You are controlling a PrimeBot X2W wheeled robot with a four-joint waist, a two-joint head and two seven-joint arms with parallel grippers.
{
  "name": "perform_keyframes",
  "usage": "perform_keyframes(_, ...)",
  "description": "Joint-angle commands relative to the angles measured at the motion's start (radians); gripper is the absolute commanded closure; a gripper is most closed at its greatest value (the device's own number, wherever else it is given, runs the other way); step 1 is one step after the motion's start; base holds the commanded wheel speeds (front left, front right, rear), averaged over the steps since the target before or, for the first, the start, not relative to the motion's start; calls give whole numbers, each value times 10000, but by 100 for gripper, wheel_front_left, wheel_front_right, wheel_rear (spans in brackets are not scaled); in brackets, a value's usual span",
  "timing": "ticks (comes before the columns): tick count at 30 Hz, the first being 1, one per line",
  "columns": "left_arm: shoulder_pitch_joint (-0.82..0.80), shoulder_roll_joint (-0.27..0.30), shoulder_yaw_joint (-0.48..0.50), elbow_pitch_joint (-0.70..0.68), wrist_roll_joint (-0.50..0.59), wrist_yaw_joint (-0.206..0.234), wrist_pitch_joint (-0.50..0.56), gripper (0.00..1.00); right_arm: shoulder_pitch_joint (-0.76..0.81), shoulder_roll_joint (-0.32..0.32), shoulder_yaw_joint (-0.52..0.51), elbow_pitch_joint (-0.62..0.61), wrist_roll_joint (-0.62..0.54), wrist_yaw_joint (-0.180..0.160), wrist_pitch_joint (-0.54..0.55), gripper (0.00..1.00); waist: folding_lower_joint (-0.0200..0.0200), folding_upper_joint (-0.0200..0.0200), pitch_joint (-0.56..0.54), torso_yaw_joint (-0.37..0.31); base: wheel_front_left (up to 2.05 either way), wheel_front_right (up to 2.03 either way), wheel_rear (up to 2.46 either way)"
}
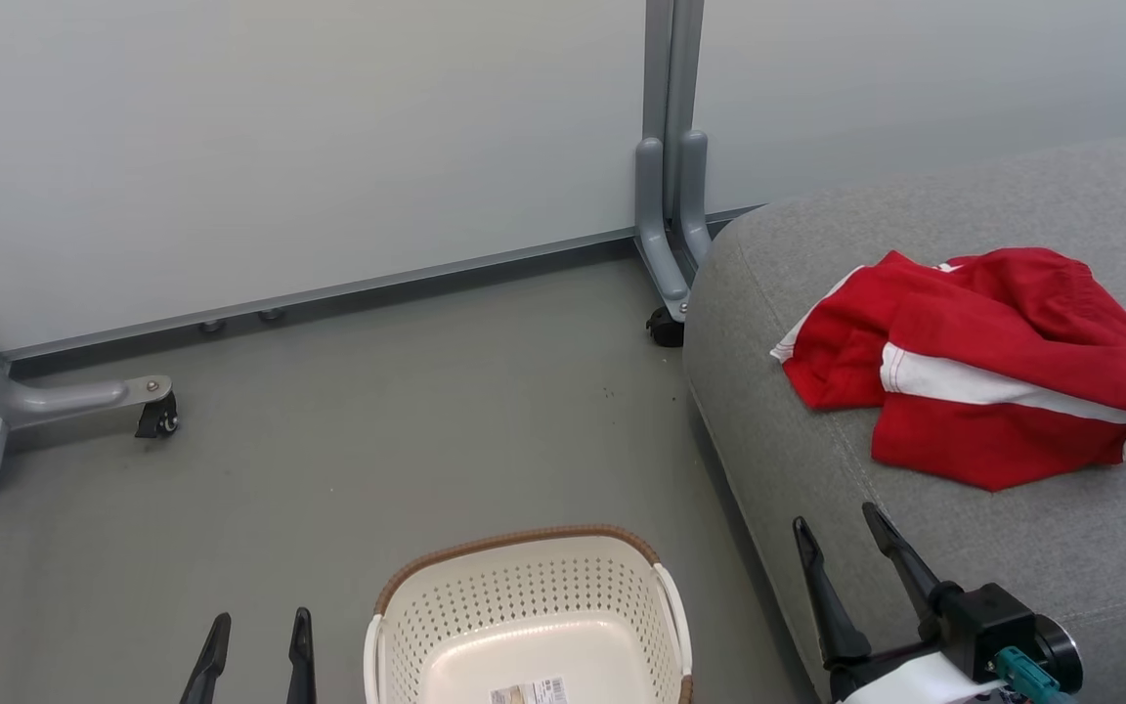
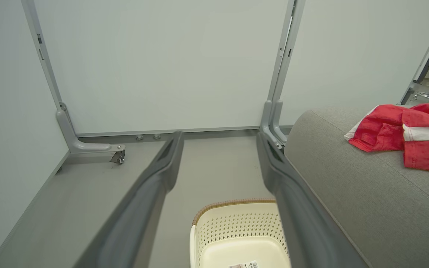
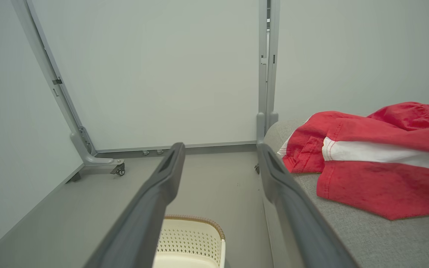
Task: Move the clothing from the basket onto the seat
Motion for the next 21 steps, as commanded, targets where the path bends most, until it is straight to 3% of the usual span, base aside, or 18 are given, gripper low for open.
perform_keyframes(1,80,-2,23,30,-136,-54,-23,0,61,-31,-52,34,83,-18,-34,0,1,0,18,8,0,0,0)
perform_keyframes(11,0,-1,23,12,-173,-54,-23,0,22,-30,23,28,166,-18,-34,0,1,0,79,14,0,0,0)
perform_keyframes(12,-1,-4,7,27,-168,0,0,100,3,0,16,46,141,0,0,100,1,0,81,13,0,0,0)
perform_keyframes(15,5,-23,-32,296,-186,4,18,100,97,13,18,294,150,0,14,100,1,0,83,13,0,0,0)
perform_keyframes(21,-272,44,-20,352,-1413,35,236,100,-30,-66,-85,281,1464,-1,217,100,1,0,130,45,0,0,0)
